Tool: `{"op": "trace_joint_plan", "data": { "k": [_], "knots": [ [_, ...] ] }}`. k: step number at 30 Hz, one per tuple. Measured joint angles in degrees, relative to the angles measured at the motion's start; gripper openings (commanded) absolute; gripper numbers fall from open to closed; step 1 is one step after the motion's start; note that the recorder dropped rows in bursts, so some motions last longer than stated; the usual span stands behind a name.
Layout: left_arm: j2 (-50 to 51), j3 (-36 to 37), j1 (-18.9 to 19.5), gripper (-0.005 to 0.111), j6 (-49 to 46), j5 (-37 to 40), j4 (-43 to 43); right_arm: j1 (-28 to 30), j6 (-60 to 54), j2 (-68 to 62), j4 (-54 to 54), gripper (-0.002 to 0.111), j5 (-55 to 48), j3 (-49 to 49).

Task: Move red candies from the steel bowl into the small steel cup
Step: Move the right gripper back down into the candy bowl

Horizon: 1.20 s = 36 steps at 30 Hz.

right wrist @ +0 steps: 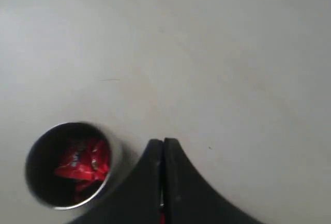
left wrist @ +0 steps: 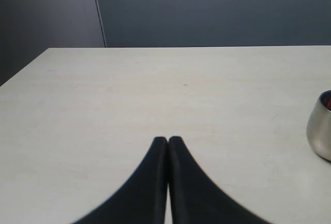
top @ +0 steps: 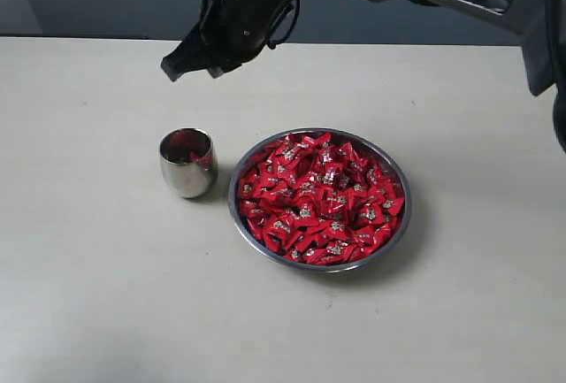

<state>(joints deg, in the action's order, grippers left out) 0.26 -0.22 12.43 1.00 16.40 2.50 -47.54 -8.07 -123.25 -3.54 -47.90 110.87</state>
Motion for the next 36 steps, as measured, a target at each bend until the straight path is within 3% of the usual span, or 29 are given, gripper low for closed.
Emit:
{"op": "trace_joint_plan", "data": {
  "k": [4,10,24,30,36],
  "knots": [
    [0.0,0.0,0.0,0.000,0.0,0.0,0.0,0.0,8.5,0.8,8.2,0.000,1.6,-1.3],
    [0.0,0.0,0.0,0.000,0.0,0.0,0.0,0.5,11.4,4.1,9.8,0.000,7.0,-9.2],
    [0.0,0.0,0.0,0.000,0.0,0.0,0.0,14.5,12.1,18.9,3.5,0.000,18.6,-37.7],
    [0.0,0.0,0.0,0.000,0.0,0.0,0.0,15.9,10.8,19.4,0.2,0.000,16.5,-41.7],
    [0.0,0.0,0.0,0.000,0.0,0.0,0.0,15.9,1.1,17.6,-11.1,0.000,15.2,-42.0]
  ]
}}
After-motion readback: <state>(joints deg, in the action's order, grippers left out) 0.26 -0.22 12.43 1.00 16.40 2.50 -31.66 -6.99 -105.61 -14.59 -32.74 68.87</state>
